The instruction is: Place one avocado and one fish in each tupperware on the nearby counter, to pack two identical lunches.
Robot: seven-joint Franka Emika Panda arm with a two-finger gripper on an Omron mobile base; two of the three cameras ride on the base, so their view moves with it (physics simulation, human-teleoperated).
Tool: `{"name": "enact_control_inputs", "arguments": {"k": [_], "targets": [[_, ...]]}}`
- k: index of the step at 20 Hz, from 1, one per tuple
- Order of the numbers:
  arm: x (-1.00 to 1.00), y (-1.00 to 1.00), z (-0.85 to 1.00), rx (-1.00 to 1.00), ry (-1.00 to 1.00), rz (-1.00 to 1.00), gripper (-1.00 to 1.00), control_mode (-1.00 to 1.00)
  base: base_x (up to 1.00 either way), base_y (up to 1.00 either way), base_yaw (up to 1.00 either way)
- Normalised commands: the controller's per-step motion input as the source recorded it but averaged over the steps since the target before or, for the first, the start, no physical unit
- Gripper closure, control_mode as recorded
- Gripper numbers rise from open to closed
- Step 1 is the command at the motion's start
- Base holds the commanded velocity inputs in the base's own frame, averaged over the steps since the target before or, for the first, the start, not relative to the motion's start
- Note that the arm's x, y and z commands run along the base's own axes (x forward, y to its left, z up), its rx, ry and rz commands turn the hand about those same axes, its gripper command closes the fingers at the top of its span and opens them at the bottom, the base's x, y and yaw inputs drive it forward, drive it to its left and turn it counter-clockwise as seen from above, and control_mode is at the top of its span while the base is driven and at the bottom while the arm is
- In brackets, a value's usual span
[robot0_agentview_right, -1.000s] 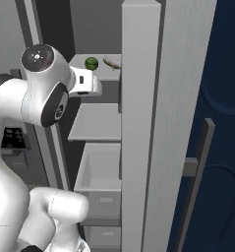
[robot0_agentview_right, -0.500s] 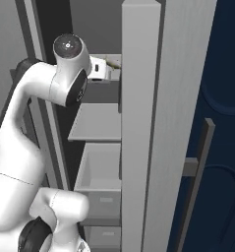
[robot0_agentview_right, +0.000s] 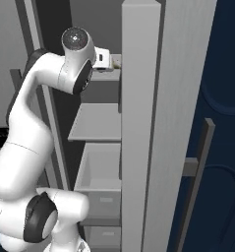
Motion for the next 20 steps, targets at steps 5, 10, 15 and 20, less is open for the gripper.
{"name": "enact_control_inputs", "arguments": {"k": [5, 10, 15, 20], "targets": [[0.39, 0.00, 0.20, -0.08, 0.00, 0.03, -1.00, -1.00, 0.00, 0.00, 0.00], [0.52, 0.00, -0.16, 0.00, 0.00, 0.01, -1.00, -1.00, 0.00, 0.00, 0.00], [0.65, 0.00, -0.29, 0.01, 0.00, 0.04, -1.00, -1.00, 0.00, 0.00, 0.00], [0.71, 0.03, -0.10, 0.06, 0.02, 0.03, -1.00, -1.00, 0.00, 0.00, 0.00]]}}
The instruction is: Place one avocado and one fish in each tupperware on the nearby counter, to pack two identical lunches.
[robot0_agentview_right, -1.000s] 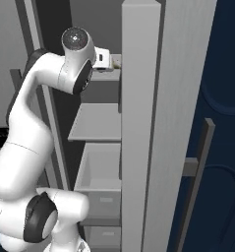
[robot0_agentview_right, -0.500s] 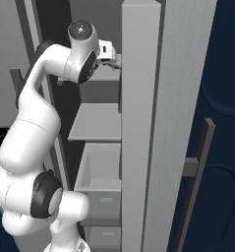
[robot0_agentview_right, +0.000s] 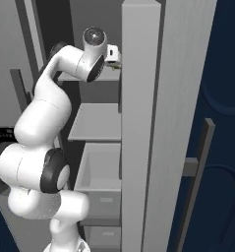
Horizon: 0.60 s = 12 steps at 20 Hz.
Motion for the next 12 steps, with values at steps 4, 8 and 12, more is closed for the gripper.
{"name": "enact_control_inputs", "arguments": {"k": [4, 8, 12], "targets": [[0.53, 0.15, 0.00, 0.06, 0.07, 0.00, -1.00, -1.00, 0.00, 0.00, 0.00], [0.38, 0.15, 0.00, 0.07, 0.12, 0.00, -1.00, -1.00, 0.00, 0.00, 0.00], [0.19, 0.20, -0.05, 0.02, 0.13, 0.00, -1.00, -1.00, 0.00, 0.00, 0.00]]}}
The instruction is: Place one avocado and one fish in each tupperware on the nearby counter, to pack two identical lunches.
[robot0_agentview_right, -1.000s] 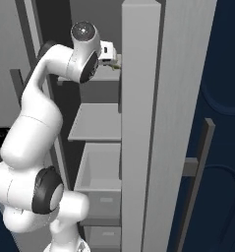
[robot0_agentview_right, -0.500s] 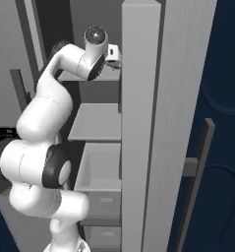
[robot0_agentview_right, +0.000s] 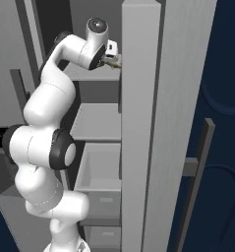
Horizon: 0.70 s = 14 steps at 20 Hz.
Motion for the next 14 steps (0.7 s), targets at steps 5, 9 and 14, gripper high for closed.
{"name": "enact_control_inputs", "arguments": {"k": [5, 9, 14], "targets": [[0.10, 0.24, -0.22, -0.02, 0.02, 0.00, -1.00, -1.00, 0.00, 0.00, 0.00], [0.00, 0.03, -0.24, -0.03, 0.00, 0.00, -1.00, -1.00, 0.00, 0.00, 0.00], [0.06, 0.00, -0.35, -0.05, 0.00, -0.01, -1.00, -1.00, 0.00, 0.00, 0.00]]}}
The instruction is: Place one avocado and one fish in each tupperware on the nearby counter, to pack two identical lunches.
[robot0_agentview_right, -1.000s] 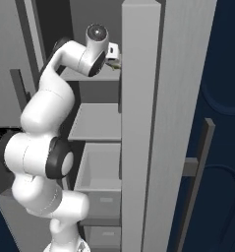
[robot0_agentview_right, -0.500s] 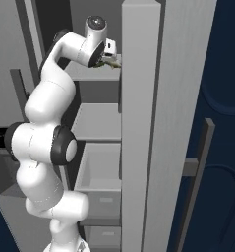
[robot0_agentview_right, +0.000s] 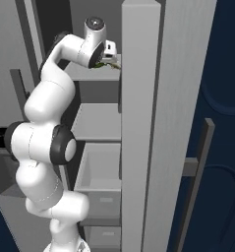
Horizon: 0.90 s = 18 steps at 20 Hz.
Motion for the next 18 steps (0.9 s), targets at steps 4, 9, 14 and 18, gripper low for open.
{"name": "enact_control_inputs", "arguments": {"k": [4, 9, 14, 18], "targets": [[0.26, 0.00, -0.31, -0.05, 0.00, -0.01, -1.00, -1.00, 0.00, 0.00, 0.00], [0.40, 0.07, -0.33, -0.05, 0.00, 0.00, -1.00, -1.00, 0.00, 0.00, 0.00], [0.30, 0.03, -0.34, -0.04, 0.00, 0.00, 1.00, -1.00, 0.00, 0.00, 0.00], [-0.10, 0.01, -0.11, -0.02, -0.01, 0.00, 1.00, -1.00, 0.00, 0.00, 0.00]]}}
